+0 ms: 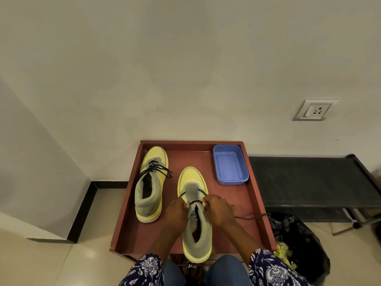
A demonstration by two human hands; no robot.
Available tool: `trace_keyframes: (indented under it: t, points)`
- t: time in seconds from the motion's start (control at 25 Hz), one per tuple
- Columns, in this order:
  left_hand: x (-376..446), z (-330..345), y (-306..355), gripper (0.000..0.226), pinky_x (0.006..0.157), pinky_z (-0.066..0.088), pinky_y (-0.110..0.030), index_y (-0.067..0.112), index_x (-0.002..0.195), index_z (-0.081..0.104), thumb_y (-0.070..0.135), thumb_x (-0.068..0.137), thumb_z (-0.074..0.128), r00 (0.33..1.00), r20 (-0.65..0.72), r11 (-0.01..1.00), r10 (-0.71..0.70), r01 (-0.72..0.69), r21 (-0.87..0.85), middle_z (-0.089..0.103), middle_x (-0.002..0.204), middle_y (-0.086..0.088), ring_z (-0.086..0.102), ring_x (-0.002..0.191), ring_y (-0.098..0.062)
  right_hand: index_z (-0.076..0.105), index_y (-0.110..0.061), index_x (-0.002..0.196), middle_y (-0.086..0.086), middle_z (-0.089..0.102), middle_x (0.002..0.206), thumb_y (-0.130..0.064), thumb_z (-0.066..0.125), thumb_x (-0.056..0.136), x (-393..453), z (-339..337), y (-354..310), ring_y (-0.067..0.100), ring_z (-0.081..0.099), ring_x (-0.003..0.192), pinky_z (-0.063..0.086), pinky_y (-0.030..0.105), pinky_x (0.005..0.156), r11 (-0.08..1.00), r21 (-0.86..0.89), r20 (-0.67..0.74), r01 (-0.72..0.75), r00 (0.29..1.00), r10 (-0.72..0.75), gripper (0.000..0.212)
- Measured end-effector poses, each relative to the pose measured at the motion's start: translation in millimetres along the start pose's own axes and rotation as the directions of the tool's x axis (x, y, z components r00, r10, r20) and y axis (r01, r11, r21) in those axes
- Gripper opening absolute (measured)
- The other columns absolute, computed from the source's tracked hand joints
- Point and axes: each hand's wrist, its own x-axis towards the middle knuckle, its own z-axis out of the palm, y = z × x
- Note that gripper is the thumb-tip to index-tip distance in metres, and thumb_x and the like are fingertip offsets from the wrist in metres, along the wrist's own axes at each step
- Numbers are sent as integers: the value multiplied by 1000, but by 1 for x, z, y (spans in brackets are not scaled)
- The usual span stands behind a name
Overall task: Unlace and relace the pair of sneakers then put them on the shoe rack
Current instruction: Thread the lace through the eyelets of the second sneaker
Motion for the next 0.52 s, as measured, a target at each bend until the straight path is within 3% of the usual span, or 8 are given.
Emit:
trace_keyframes:
  t: [0.16,0.36,0.52]
  points:
    - [-9,1,-12,36,64,24,-24,27,65,25,18,98,38,998,10,995,61,-60,-75,34,69,9,45,75,-22,61,-19,106,2,60,118,-15,43,89,-4,7,11,28,53,113,35,49,101,999,-43,-25,33,999,-34,25]
    - [-20,-7,-16,32,53,30,-18,26,67,32,22,97,41,997,-22,989,74,-76,-129,42,67,9,41,60,-2,63,-20,109,4,62,115,-14,42,89,-8,10,21,27,56,110,41,43,97,997,-17,-45,80,996,-80,29]
    - [-24,-19,-14,37,49,27,-16,25,61,29,35,93,44,994,-30,988,103,-105,-109,39,56,9,38,52,-2,61,-20,109,3,60,115,-19,42,91,-14,9,23,25,53,110,40,38,97,995,13,-66,104,993,-103,26]
